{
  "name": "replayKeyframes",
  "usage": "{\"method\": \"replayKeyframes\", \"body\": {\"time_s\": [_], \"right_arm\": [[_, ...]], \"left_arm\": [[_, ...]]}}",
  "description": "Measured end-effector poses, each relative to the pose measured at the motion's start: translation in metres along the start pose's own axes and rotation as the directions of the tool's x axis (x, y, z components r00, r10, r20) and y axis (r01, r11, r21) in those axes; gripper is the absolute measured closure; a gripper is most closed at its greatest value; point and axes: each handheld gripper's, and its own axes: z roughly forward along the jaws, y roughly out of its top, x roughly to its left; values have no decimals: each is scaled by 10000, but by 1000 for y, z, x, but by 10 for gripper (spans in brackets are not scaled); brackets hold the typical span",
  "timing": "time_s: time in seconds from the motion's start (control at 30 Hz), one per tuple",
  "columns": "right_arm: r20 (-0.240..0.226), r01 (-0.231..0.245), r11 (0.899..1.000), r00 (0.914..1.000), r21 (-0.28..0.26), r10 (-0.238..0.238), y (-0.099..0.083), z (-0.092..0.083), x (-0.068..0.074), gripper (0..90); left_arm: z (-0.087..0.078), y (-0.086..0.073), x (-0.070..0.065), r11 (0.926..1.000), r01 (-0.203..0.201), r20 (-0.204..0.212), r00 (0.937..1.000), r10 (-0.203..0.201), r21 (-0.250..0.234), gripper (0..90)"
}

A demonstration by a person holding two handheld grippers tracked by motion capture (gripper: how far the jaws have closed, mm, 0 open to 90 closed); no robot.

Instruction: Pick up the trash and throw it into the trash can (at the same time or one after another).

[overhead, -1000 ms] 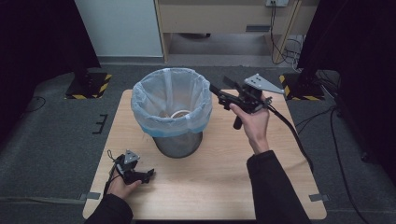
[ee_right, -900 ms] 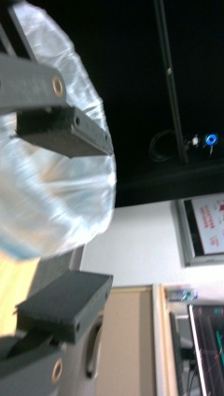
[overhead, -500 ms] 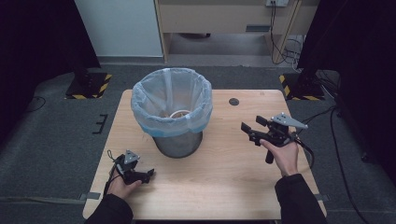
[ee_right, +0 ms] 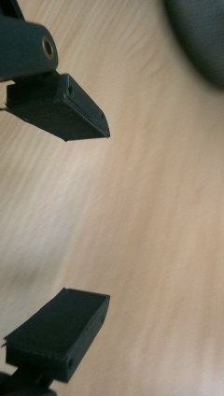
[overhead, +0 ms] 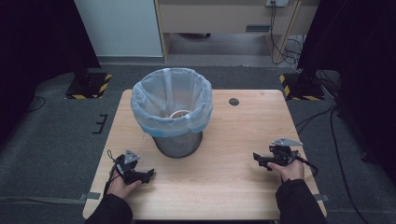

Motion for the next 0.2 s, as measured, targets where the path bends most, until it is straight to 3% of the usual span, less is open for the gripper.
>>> {"method": "replayKeyframes", "body": {"time_s": [0.03,0.07,0.2], "right_arm": [[0,0,10000,10000,0,0,0,0,0,159],[153,243,9983,9996,539,-252,-6,1,-7,153],[230,156,9977,9996,664,-172,-11,1,-14,147]], "left_arm": [[0,0,0,10000,0,0,10000,0,0,0],[0,0,0,10000,-2,4,10000,2,-3,0],[0,0,0,10000,3,11,10000,-3,3,0]]}}
